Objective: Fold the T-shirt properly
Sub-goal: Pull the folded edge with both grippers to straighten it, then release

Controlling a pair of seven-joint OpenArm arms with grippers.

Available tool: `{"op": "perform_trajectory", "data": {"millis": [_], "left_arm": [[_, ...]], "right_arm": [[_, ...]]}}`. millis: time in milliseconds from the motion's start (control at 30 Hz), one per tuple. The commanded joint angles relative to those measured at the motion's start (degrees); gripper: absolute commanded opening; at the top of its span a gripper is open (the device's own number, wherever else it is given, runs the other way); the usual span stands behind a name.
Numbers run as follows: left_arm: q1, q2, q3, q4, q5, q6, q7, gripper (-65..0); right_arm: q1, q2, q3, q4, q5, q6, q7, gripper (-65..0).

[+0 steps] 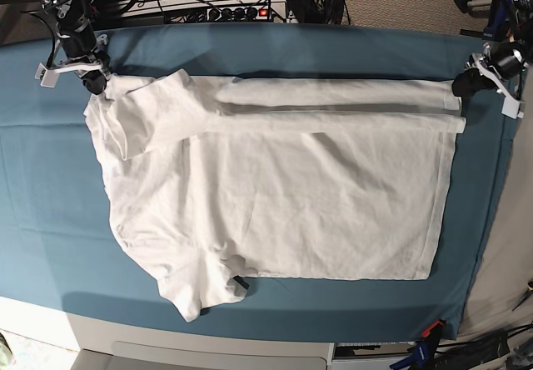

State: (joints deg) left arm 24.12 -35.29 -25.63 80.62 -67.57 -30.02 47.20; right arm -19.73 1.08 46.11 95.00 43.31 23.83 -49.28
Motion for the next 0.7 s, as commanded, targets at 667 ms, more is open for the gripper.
{"op": "perform_trajectory", "data": {"millis": [667], "left_arm": [[6.84, -1.49, -0.04, 11.91, 5.03, 1.03, 2.58, -65.0]], "right_arm": [[-10.8, 2.67, 0.13, 11.93, -1.6, 0.96, -1.29, -65.0]]}}
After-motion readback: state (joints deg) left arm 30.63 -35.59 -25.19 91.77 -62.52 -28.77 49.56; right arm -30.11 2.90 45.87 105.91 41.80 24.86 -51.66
